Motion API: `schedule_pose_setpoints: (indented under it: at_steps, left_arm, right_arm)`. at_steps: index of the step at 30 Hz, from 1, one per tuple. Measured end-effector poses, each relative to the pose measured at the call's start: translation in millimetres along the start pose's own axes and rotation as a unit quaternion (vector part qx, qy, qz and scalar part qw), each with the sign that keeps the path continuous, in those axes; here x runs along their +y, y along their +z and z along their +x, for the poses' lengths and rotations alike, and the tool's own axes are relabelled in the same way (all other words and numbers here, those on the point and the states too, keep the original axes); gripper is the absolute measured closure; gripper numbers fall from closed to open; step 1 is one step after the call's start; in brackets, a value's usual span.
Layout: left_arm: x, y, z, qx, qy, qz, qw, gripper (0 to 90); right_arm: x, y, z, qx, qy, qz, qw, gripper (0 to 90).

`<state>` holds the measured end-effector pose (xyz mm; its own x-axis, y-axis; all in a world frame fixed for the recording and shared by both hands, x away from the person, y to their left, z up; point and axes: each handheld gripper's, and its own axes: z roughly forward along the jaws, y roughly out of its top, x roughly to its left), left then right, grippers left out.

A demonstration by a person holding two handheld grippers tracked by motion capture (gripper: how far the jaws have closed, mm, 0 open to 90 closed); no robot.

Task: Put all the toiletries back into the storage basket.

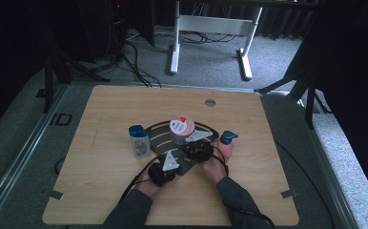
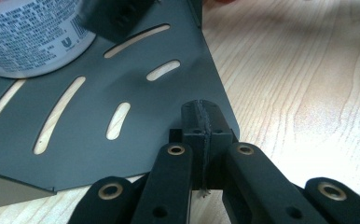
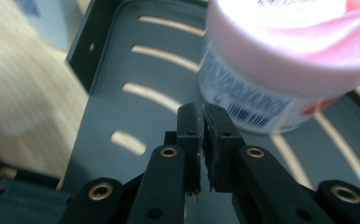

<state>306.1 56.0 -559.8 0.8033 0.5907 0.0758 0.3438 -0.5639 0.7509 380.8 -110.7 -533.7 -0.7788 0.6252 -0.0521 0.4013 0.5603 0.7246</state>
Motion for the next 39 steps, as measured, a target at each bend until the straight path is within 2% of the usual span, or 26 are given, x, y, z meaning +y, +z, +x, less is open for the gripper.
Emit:
schedule_pose_setpoints:
  at_steps: [2, 7, 10, 16, 23, 33, 39]
  left_arm:
    - [-0.2, 0.0, 0.3, -0.002, -0.006, -0.002, 1.0000, 90.0]
    - [-0.2, -0.3, 0.9, -0.003, -0.008, -0.003, 1.0000, 90.0]
    - [-0.5, -0.5, 3.0, -0.009, -0.018, -0.006, 0.9998, 89.7]
    - [-0.7, -3.6, 7.1, -0.020, -0.028, -0.002, 0.9994, 83.5]
    - [1.7, -19.4, 13.1, -0.032, -0.037, -0.012, 0.9988, 76.6]
    - [1.7, -38.9, 20.4, -0.026, -0.037, -0.009, 0.9990, 66.6]
    - [-1.9, -50.8, 28.1, -0.029, -0.049, -0.012, 0.9983, 63.1]
  right_arm:
    - [-4.9, -0.1, 2.8, 0.000, -0.004, 0.007, 1.0000, 84.8]
    - [-14.9, -1.4, 6.1, 0.006, -0.001, 0.013, 0.9999, 84.7]
    - [-22.6, -5.6, 7.8, 0.007, -0.001, 0.013, 0.9999, 84.8]
    - [-31.3, -8.4, 8.8, 0.015, -0.001, 0.012, 0.9998, 84.1]
    - [-34.1, -9.9, 6.7, 0.021, 0.002, 0.008, 0.9997, 82.0]
    - [-39.7, -11.4, 5.1, 0.030, 0.013, -0.006, 0.9994, 78.1]
    - [-41.7, -10.9, 3.8, 0.038, 0.017, -0.014, 0.9990, 77.3]
